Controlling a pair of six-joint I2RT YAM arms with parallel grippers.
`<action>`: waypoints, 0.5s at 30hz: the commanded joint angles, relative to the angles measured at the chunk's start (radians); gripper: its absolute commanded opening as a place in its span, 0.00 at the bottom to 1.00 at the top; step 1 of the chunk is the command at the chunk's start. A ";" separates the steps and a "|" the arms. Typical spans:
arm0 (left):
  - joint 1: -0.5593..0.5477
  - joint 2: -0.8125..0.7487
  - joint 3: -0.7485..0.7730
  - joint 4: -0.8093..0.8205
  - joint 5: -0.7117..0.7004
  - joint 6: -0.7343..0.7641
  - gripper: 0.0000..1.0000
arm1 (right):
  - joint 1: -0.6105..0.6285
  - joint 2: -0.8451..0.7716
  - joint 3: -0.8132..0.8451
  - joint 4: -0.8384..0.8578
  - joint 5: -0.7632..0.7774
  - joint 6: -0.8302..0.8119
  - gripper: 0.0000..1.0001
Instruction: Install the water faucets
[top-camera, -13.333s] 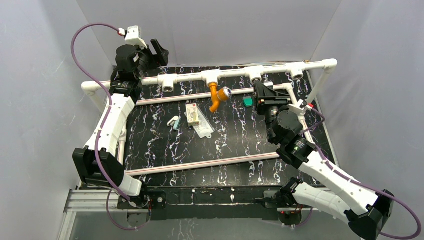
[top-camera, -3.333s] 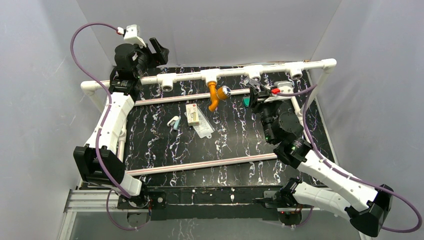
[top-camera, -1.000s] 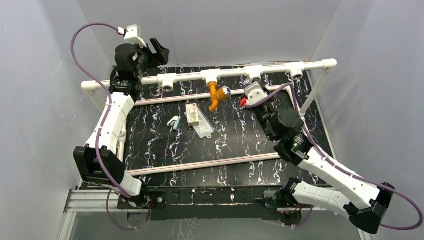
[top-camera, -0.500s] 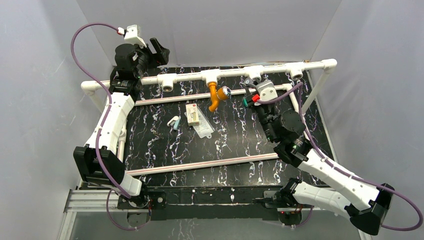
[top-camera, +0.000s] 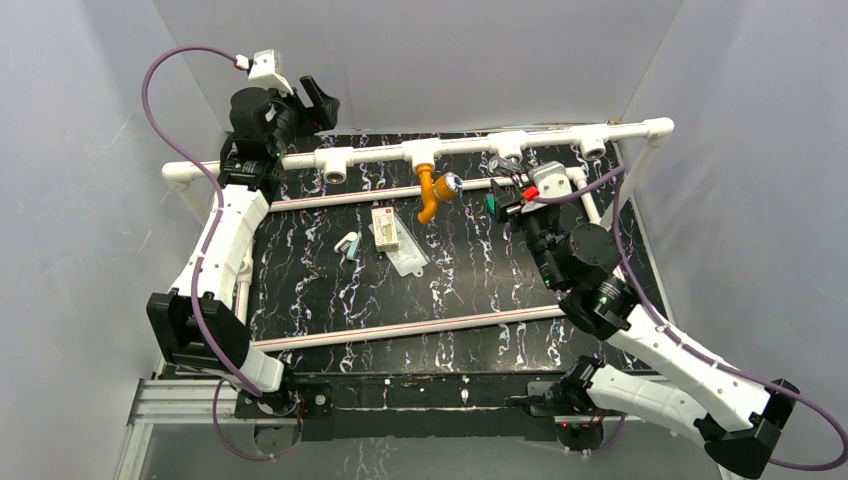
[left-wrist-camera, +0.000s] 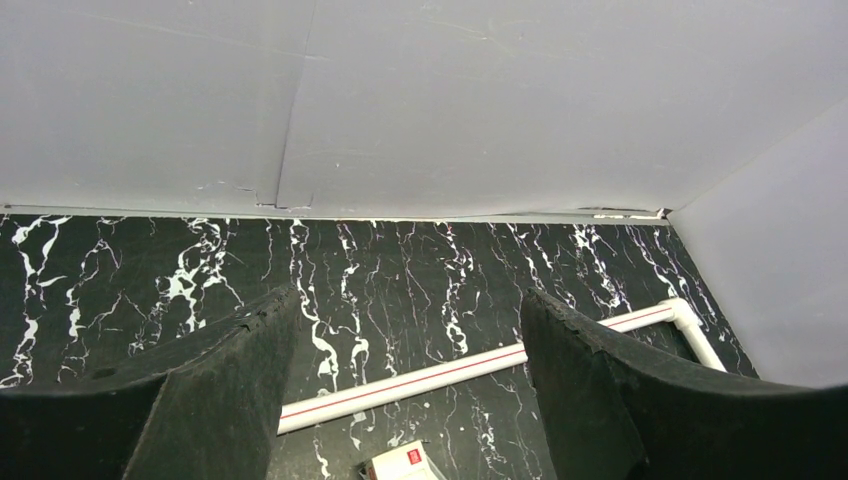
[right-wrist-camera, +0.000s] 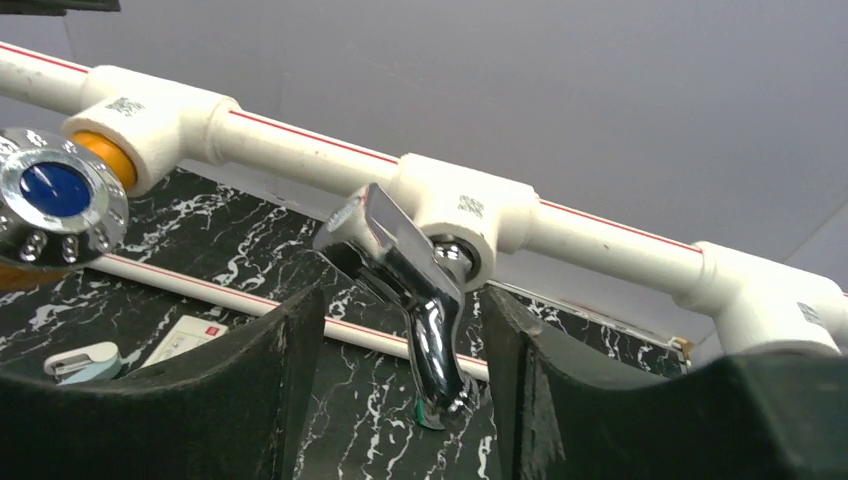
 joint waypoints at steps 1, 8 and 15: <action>0.037 0.136 -0.135 -0.255 0.018 -0.002 0.78 | -0.002 -0.057 0.047 -0.120 0.055 0.102 0.70; 0.037 0.135 -0.135 -0.252 0.025 -0.006 0.78 | -0.001 -0.111 0.092 -0.344 0.048 0.172 0.83; 0.040 0.122 -0.142 -0.228 0.055 -0.021 0.78 | -0.002 -0.152 0.124 -0.554 0.047 0.298 0.90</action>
